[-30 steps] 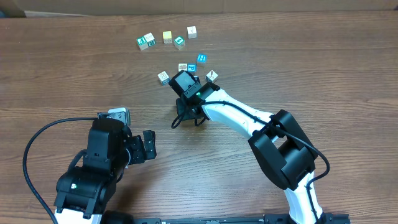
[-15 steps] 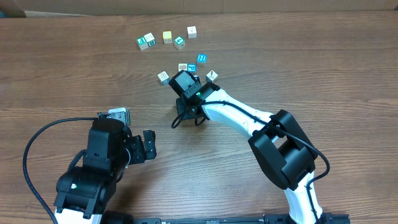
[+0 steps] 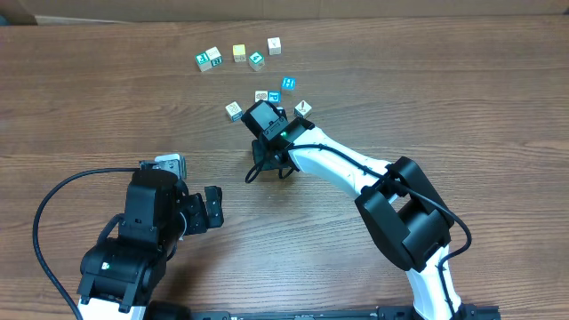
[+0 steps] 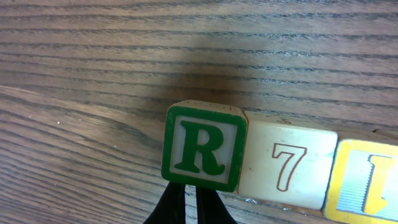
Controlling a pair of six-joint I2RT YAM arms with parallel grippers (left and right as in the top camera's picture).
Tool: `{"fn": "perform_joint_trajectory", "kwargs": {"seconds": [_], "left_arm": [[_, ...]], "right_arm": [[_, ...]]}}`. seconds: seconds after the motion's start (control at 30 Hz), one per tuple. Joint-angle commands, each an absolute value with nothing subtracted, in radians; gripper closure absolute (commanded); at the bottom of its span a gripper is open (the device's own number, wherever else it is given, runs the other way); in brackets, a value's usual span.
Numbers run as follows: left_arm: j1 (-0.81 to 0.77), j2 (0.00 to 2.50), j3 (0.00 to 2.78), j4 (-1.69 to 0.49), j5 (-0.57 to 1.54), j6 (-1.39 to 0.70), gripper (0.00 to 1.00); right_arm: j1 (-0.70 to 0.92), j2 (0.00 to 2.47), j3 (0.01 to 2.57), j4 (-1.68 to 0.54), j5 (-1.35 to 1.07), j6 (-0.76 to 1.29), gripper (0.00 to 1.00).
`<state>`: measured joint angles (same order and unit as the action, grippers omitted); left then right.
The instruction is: Form a horizontal line
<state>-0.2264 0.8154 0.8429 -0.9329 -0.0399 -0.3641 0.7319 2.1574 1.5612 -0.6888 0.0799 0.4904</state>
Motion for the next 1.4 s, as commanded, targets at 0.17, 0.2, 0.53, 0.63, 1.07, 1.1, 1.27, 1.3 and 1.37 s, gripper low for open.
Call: {"fn": "perform_joint_trajectory", "kwargs": {"seconds": [0.17,0.2,0.53,0.63,1.07,1.1,1.27,1.3,1.37], "left_arm": [[-0.221,0.812,0.838,-0.933,-0.033,-0.374,0.01],[-0.221,0.812,0.838,-0.933,-0.033,-0.374,0.0],[-0.221,0.812,0.838,-0.933,-0.033,-0.374,0.0],[-0.221,0.812,0.838,-0.933,-0.033,-0.374,0.0],[-0.221,0.812,0.838,-0.933,-0.033,-0.374,0.0],[-0.221,0.811,0.838,-0.933,-0.033,-0.374,0.01],[-0.221,0.812,0.838,-0.933,-0.033,-0.374,0.0],[-0.221,0.812,0.838,-0.933,-0.033,-0.374,0.01],[-0.221,0.812,0.838,-0.933,-0.033,-0.374,0.01]], "right_arm": [[0.722,2.168,1.557,-0.69,0.088,0.494,0.96],[0.722,2.168,1.557,-0.698,0.072,0.494,0.96],[0.714,1.919,1.642,-0.916,0.051,0.487,0.96],[0.689,1.741,1.65,-0.976,0.131,0.459,0.96],[0.426,1.064,1.632,-1.422,0.205,0.46,0.96],[0.426,1.02,1.616,-1.457,0.237,0.49,0.96],[0.426,0.832,1.502,-1.515,0.268,0.529,0.94],[0.426,0.804,1.486,-1.524,0.261,0.529,0.67],[0.426,0.762,1.477,-1.562,0.226,0.528,0.0]]}}
